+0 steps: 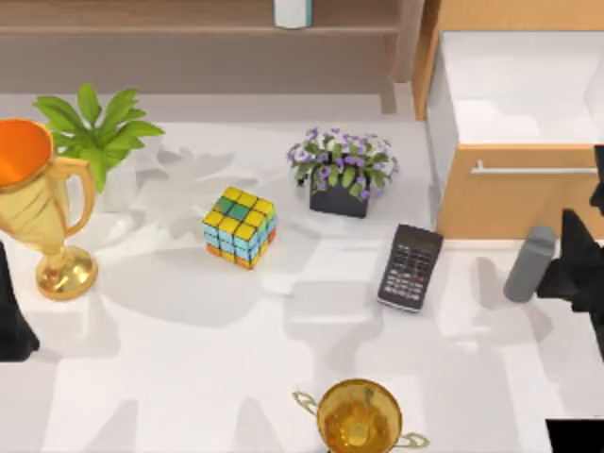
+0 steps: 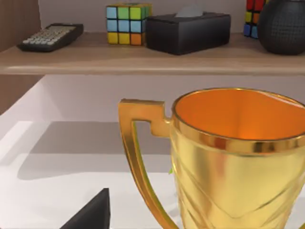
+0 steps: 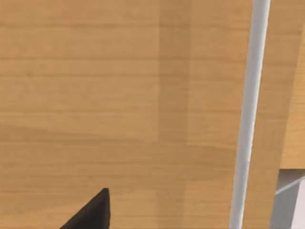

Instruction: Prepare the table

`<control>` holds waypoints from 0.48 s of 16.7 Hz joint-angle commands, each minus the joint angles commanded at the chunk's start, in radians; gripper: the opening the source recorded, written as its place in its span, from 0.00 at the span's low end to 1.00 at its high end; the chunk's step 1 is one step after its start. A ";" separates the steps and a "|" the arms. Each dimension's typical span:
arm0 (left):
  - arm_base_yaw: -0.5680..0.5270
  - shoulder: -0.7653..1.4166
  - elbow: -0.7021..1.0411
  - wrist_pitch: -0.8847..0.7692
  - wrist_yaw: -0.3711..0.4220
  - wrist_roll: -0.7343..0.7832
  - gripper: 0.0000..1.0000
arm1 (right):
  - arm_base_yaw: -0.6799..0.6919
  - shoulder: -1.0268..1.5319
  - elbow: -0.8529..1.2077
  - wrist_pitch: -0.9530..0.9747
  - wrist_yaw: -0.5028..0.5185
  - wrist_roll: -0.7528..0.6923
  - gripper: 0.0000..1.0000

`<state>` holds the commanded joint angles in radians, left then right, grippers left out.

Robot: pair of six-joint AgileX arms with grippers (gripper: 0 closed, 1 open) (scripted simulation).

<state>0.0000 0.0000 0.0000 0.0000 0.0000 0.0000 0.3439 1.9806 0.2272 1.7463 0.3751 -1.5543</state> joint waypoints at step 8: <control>0.000 0.000 0.000 0.000 0.000 0.000 1.00 | -0.036 0.014 0.082 -0.066 -0.035 -0.001 1.00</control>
<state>0.0000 0.0000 0.0000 0.0000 0.0000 0.0000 0.3081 1.9941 0.3095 1.6798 0.3405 -1.5554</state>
